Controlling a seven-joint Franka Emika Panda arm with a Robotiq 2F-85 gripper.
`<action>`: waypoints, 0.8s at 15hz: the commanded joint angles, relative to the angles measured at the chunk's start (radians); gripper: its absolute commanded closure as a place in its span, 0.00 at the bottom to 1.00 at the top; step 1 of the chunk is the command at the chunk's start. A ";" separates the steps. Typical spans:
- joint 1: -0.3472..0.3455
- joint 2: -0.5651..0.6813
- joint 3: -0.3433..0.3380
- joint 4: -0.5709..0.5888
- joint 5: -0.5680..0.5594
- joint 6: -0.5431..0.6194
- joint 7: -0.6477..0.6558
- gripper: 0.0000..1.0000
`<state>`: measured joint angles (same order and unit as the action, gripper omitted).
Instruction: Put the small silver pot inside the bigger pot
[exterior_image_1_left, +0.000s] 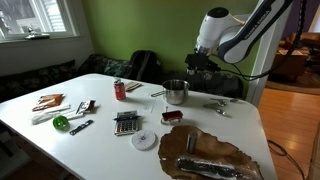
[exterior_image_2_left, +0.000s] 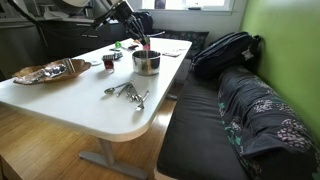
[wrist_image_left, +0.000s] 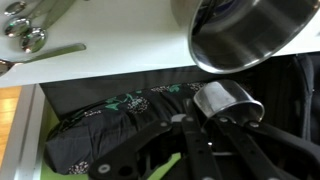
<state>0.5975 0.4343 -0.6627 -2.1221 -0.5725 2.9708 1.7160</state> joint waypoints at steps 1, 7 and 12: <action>0.046 0.169 -0.038 0.132 -0.001 0.132 0.114 0.97; 0.027 0.374 0.009 0.333 0.070 0.116 0.185 0.97; 0.020 0.389 0.068 0.351 0.297 0.023 -0.018 0.58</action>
<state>0.6301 0.8290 -0.6254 -1.7909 -0.3511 3.0634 1.7822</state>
